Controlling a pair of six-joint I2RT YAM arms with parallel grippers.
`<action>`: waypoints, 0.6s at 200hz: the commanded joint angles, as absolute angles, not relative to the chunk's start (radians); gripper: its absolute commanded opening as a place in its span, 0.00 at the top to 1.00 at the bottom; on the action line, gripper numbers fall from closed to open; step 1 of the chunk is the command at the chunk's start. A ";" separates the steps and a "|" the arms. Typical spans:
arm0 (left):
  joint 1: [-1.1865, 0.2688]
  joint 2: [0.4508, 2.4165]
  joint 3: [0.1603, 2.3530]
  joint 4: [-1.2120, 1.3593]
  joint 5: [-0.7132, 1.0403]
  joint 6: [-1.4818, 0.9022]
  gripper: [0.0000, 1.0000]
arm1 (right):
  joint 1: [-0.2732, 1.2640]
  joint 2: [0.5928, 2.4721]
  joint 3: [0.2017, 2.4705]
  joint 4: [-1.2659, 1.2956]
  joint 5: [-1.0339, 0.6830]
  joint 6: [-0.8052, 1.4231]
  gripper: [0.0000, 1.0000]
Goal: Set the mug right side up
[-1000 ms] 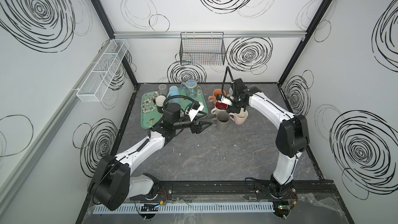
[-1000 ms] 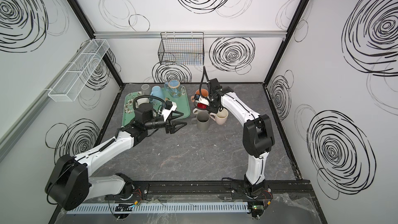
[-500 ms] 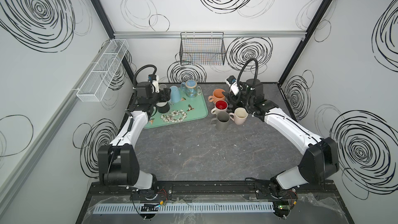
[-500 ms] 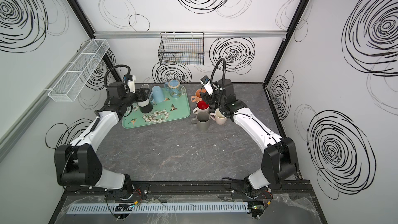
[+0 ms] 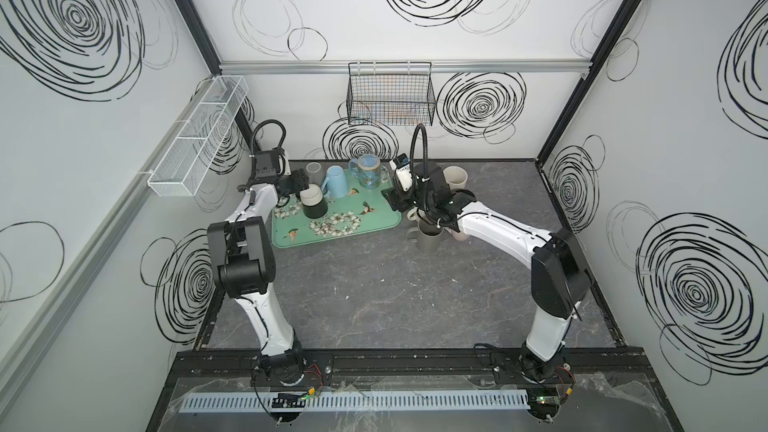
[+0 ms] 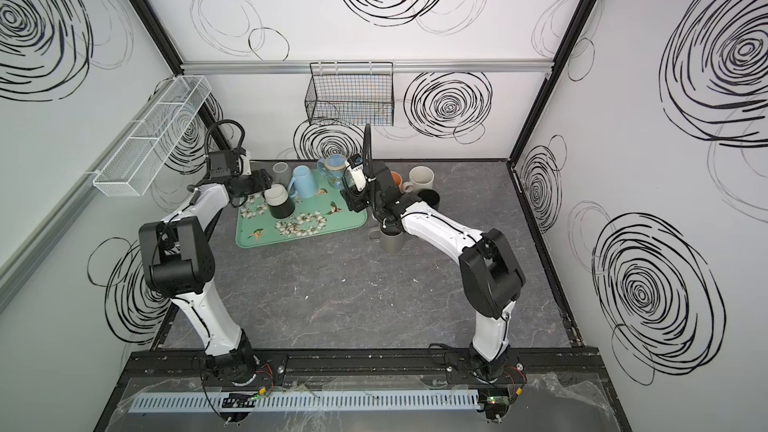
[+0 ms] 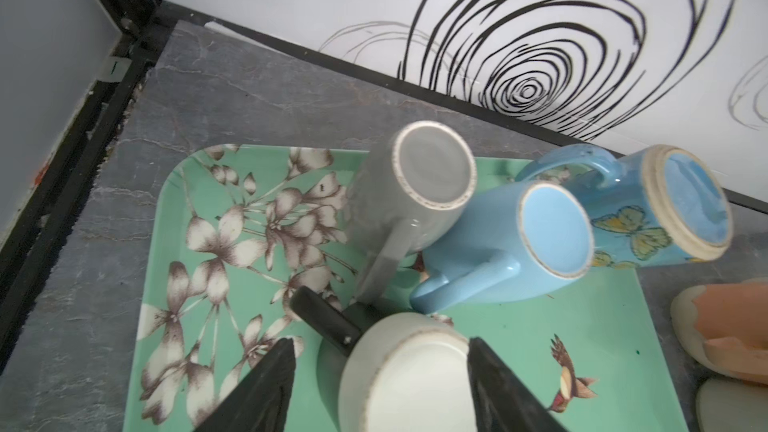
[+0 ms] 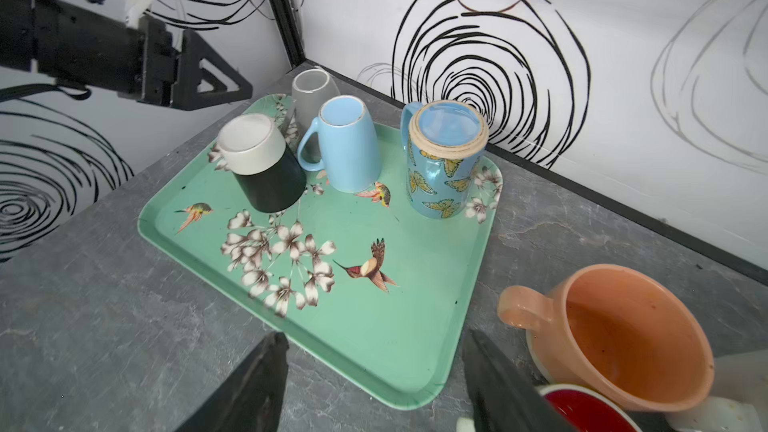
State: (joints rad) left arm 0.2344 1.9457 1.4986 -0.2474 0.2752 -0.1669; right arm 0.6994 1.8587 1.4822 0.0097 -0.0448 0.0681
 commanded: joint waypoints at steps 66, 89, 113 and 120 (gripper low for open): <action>0.153 1.883 1.324 -0.253 0.374 -0.196 0.43 | 0.697 2.055 1.682 -0.081 -0.171 0.215 0.35; 0.087 1.854 1.278 -0.278 0.356 -0.174 0.45 | 0.695 2.068 1.693 -0.096 -0.181 0.213 0.35; 0.000 1.832 1.266 -0.334 0.340 -0.140 0.45 | 0.693 2.088 1.715 -0.120 -0.195 0.208 0.35; -0.017 1.822 1.266 -0.345 0.335 -0.139 0.44 | 0.694 2.098 1.726 -0.129 -0.204 0.209 0.34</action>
